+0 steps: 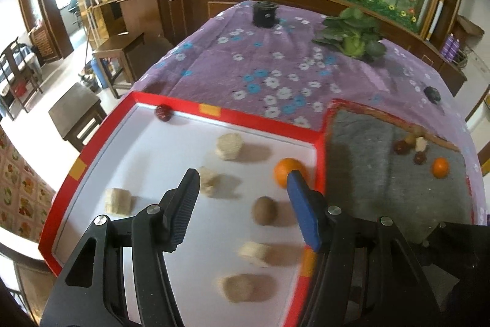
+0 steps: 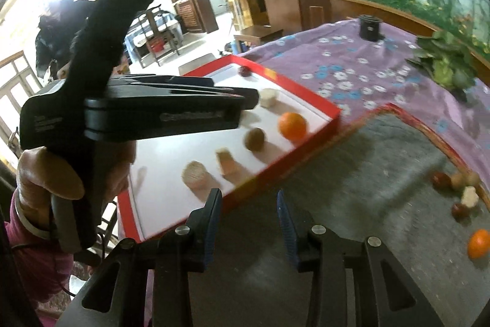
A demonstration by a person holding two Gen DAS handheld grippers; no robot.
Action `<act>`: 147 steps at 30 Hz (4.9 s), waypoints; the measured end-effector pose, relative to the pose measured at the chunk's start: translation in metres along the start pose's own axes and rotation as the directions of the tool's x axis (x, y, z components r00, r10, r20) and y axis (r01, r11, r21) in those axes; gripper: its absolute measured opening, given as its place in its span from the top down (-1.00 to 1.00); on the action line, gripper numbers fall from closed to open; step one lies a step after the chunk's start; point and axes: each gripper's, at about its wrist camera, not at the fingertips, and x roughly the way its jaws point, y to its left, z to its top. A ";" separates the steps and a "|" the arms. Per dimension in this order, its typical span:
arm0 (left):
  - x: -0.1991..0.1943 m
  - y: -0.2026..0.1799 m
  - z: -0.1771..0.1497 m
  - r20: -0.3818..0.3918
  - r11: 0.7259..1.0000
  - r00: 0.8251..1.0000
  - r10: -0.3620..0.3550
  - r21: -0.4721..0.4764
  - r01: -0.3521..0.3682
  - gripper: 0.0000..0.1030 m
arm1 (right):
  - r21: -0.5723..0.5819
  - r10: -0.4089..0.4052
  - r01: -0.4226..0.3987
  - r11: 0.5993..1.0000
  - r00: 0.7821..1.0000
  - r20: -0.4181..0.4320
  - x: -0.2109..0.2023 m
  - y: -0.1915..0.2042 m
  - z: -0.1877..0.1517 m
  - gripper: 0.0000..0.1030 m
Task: Organize fruits
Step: 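Move both grippers back over the remaining fruits on the felt, then grasp a red date with the left gripper while the right gripper grasps an orange, then carry the red date and orange toward the white tray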
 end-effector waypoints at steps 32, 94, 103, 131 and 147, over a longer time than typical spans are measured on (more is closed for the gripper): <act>0.061 -0.199 0.012 -0.127 0.926 0.981 -0.144 0.333 0.179 -0.21 | 0.340 -0.252 0.220 0.914 0.966 0.054 -0.112 -0.180 -0.098 0.19; -0.004 -0.139 -0.011 -0.025 0.944 0.975 -0.220 0.248 0.219 0.62 | 0.135 -0.274 0.268 0.954 0.961 0.031 -0.078 -0.117 -0.054 0.37; -0.018 -0.123 -0.012 0.002 0.951 0.975 -0.224 0.221 0.218 0.62 | 0.074 -0.267 0.263 0.962 0.963 0.038 -0.075 -0.092 -0.041 0.37; -0.041 0.021 -0.022 0.048 0.994 0.993 -0.112 0.001 0.112 0.62 | -0.065 -0.111 0.114 0.991 0.993 0.042 -0.024 -0.013 0.008 0.37; -0.017 0.078 -0.050 -0.029 0.997 1.000 0.007 -0.082 -0.009 0.62 | -0.134 0.012 -0.013 0.991 1.000 -0.013 0.049 0.036 0.056 0.38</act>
